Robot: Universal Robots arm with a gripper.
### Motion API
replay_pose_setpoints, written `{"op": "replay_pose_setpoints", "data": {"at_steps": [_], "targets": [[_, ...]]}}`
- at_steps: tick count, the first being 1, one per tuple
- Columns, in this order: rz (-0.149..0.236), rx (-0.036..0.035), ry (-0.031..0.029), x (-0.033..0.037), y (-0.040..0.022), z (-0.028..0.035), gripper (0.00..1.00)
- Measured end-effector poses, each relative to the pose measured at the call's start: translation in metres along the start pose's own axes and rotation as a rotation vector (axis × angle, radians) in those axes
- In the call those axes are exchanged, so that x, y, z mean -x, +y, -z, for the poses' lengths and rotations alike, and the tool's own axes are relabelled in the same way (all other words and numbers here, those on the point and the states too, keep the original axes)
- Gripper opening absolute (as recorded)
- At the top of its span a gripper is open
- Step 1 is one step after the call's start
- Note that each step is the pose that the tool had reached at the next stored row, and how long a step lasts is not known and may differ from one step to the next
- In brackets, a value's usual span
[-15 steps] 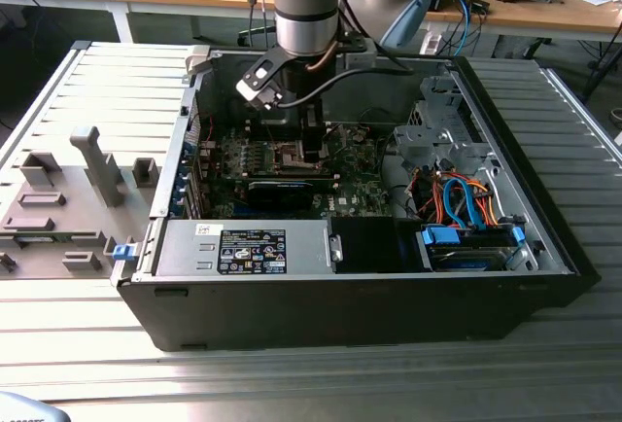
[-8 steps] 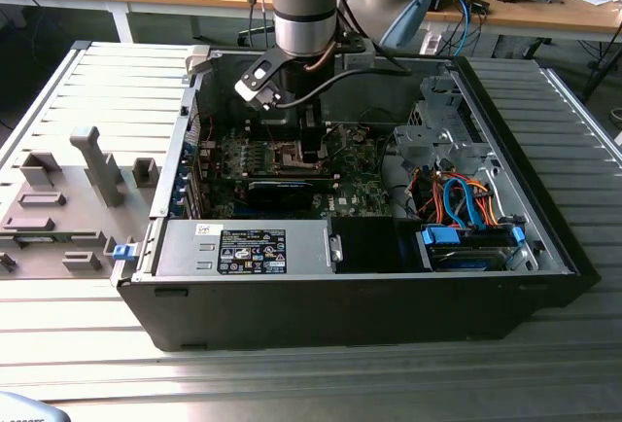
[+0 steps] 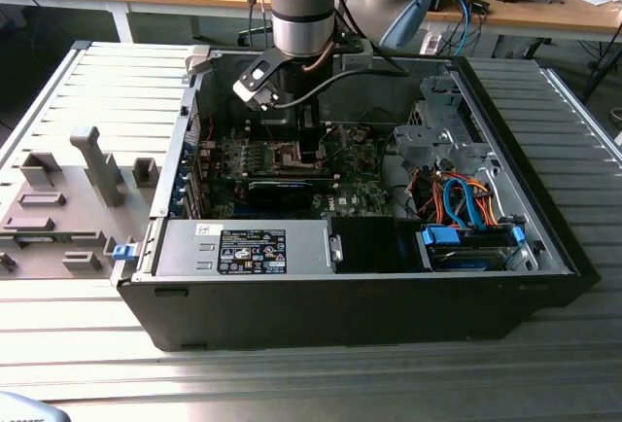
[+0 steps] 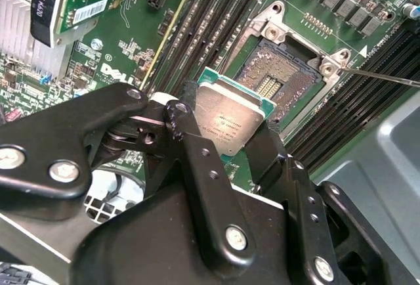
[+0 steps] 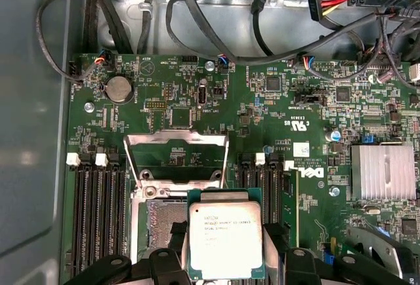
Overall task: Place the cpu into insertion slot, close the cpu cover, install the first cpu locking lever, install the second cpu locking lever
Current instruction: 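Place the cpu into insertion slot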
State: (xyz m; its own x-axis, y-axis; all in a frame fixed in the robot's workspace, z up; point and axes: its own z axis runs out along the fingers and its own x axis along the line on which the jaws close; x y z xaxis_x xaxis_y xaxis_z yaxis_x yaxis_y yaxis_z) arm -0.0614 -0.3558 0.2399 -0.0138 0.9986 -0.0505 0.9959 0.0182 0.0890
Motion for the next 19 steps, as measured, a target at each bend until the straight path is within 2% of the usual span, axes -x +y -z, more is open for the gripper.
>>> {"op": "replay_pose_setpoints", "data": {"at_steps": [19], "targets": [[0.0,0.0,-0.0001,-0.0001,-0.0065,-0.0004,0.55]]}}
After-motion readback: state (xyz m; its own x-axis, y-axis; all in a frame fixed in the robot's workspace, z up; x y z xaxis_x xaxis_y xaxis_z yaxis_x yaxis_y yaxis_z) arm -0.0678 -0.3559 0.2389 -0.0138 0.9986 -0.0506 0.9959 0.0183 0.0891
